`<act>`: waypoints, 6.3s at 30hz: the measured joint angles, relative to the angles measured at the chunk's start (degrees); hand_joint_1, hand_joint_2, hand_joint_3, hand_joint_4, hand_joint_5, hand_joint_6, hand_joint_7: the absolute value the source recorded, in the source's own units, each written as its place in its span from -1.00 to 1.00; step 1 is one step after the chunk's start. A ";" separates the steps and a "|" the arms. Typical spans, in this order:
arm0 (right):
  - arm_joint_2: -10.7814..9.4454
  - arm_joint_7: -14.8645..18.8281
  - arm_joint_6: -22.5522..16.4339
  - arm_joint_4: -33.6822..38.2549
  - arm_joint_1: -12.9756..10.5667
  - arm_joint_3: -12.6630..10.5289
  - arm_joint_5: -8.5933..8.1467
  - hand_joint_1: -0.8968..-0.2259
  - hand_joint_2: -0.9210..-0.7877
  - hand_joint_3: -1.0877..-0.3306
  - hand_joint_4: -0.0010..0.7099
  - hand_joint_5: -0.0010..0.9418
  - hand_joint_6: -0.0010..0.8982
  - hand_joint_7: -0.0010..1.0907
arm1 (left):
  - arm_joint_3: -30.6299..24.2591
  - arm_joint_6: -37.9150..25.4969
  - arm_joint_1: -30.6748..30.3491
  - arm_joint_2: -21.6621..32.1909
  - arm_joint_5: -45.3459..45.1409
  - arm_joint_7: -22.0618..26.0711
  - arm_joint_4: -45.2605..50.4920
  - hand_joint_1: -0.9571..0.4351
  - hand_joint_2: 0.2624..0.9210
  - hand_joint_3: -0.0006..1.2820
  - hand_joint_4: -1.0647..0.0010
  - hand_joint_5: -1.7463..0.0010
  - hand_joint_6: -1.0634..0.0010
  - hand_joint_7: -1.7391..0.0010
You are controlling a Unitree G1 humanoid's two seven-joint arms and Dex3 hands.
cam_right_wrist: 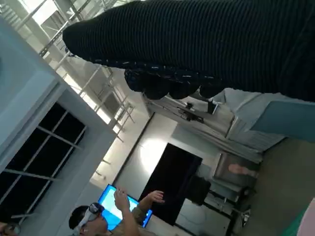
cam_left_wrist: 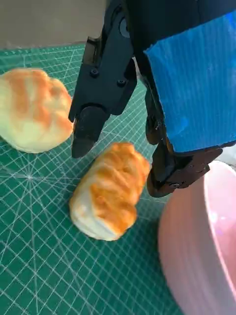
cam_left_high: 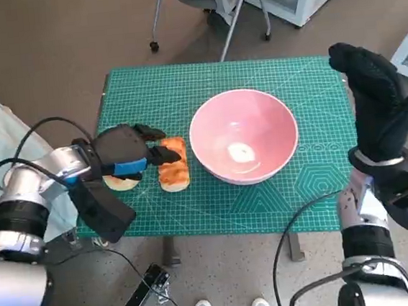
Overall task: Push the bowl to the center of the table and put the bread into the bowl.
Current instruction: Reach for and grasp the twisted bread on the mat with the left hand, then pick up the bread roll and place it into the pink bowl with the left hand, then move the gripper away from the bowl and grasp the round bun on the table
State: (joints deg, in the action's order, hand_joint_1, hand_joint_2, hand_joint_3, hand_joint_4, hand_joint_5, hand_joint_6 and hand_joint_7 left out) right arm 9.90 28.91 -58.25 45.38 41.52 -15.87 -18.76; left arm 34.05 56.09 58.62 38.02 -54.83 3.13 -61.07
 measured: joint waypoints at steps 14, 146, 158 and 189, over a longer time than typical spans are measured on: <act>0.20 -0.83 -0.05 -0.47 -0.37 0.40 0.17 -0.16 -1.00 -0.22 0.02 -0.98 -0.90 0.55 | 6.03 -1.19 1.85 -3.27 -3.15 -7.32 -5.23 0.23 0.72 -1.00 0.12 1.00 0.00 0.94; 1.08 -2.06 -1.14 -0.77 -2.40 2.61 0.88 -0.04 -1.00 -0.32 -0.02 -1.00 -0.98 0.62 | -7.82 -7.49 7.25 -23.04 18.52 -0.47 -9.78 0.30 0.94 -0.77 0.26 -0.09 0.15 -0.14; 1.07 -1.94 -0.18 -2.48 -3.63 2.60 0.58 -0.04 -1.00 -0.33 -0.01 -0.99 -1.00 0.64 | -8.02 -14.52 7.06 -22.54 20.72 12.03 -8.86 -0.06 0.81 -0.99 0.92 0.94 0.99 0.53; 0.85 -0.22 0.02 -1.29 -3.17 2.43 -0.78 -0.03 -1.00 -0.34 -0.01 -1.00 -1.00 0.65 | -26.30 -16.81 -18.24 3.30 41.46 23.35 30.57 -0.02 0.61 -0.99 0.59 1.00 0.57 0.79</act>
State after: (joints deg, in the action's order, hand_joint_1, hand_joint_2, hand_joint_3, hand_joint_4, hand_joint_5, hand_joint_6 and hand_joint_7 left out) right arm 10.75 28.69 -58.23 44.10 38.35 -13.44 -19.54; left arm 7.74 39.28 40.38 41.31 -13.36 26.48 -30.50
